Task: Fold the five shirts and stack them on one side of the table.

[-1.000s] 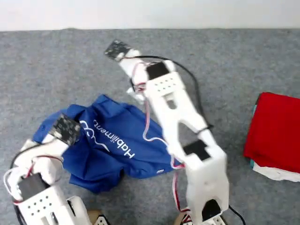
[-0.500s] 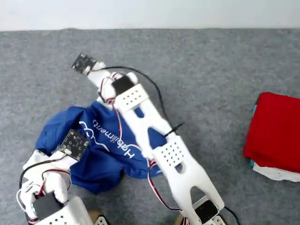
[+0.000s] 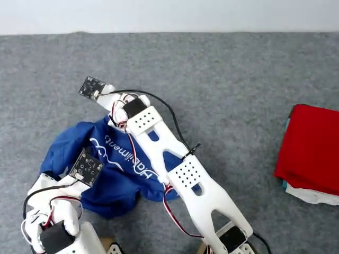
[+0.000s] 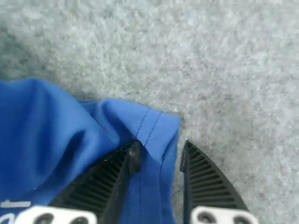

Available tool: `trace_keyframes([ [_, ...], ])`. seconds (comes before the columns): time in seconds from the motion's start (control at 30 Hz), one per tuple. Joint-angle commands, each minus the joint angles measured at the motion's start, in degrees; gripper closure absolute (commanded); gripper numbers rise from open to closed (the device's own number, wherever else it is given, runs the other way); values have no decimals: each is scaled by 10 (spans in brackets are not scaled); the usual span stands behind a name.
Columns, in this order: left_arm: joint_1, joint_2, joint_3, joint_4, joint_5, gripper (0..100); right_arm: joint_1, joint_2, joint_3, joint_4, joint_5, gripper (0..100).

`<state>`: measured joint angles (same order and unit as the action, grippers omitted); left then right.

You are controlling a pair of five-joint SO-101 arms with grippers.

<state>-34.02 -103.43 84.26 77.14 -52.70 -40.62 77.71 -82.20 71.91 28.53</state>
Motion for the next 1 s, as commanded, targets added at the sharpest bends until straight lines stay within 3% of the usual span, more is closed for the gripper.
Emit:
trace_keyframes([
  [0.0,-3,-5,-5,1,-4,994,-11,-8,-32,-4,68,983],
  [0.07,-3,-5,-5,1,-4,994,-9,-9,-32,10,101,980],
  [0.27,-3,-5,-6,-12,-4,994,16,-38,-99,89,105,987],
  [0.6,-1,-5,-41,-60,-4,994,58,-133,-141,307,105,987],
  [0.8,0,-5,-52,-56,-4,994,72,-155,-132,313,76,985],
  [0.97,-2,-5,-52,-56,-4,994,62,-203,-9,313,46,985],
])
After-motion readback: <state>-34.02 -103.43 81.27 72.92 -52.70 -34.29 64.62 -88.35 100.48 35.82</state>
